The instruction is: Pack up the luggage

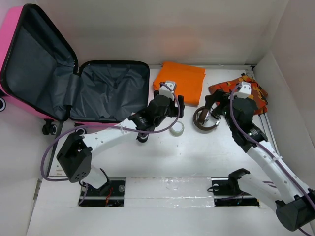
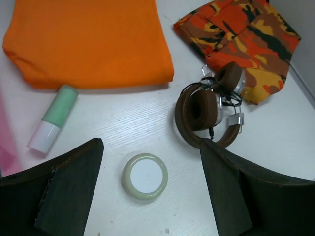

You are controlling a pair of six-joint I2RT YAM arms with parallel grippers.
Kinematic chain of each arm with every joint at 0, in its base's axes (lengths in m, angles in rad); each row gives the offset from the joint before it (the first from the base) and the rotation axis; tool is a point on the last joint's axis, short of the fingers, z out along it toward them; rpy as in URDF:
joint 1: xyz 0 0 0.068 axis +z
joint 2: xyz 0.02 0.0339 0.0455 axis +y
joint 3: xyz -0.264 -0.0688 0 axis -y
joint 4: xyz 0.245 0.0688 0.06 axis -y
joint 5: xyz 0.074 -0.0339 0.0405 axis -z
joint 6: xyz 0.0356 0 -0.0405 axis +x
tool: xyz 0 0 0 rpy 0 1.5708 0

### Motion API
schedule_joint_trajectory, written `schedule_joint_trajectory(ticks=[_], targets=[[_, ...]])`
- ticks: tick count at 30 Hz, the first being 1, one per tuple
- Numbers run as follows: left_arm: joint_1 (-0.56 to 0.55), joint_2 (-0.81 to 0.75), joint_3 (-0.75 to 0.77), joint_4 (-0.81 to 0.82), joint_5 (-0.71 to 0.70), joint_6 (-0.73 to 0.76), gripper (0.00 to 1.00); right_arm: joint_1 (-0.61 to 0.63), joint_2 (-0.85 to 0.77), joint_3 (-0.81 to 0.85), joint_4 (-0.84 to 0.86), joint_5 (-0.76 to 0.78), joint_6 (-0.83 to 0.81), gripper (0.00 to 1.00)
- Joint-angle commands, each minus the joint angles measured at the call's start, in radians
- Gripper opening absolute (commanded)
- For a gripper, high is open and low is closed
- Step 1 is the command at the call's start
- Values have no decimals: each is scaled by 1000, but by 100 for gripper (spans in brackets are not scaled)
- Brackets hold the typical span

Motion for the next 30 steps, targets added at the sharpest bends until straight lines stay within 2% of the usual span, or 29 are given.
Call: schedule_joint_trajectory(ticks=[1, 3, 5, 7, 8, 9, 10, 12, 14, 15, 16, 17, 18, 19, 24, 30], targets=[[-3, 15, 67, 24, 48, -22, 75, -7, -32, 44, -32, -42, -8, 100], [-3, 27, 67, 24, 87, -22, 73, -7, -41, 56, -61, -30, -8, 97], [-3, 37, 78, 24, 96, -31, 68, -7, -54, 67, -82, -16, -8, 77], [-27, 72, 91, 12, 72, -31, 64, -7, -66, 67, -92, -16, -8, 43], [-41, 86, 113, -17, 53, -20, 61, -7, -75, 67, -92, -16, -8, 17], [-52, 101, 130, -33, 41, -10, 51, -7, -75, 67, -101, -16, -8, 8], [-73, 141, 150, -50, 32, -10, 47, -7, -75, 67, -110, -16, 2, 2], [-89, 187, 215, -109, 23, -10, 34, -7, -75, 67, -110, -25, 2, 0], [-103, 250, 251, -134, 12, -10, 31, -7, -75, 67, -131, -25, 2, 3], [-103, 270, 286, -155, 12, -10, 34, -7, -75, 67, -131, -25, 2, 18], [-103, 291, 303, -165, 12, -10, 38, -7, -75, 67, -131, -25, 2, 27], [-103, 337, 323, -178, 22, -10, 47, -7, -75, 53, -131, -25, 2, 36], [-103, 359, 344, -209, 22, -10, 49, -7, -86, 44, -131, -25, 2, 42], [-112, 427, 434, -259, 22, -10, 49, -7, -86, 44, -131, -34, 2, 45], [-123, 538, 542, -346, -62, -20, 49, -7, -95, 35, -131, -56, 2, 46], [-123, 641, 642, -343, -93, -20, 47, -7, -95, -1, -89, -142, 2, 46]])
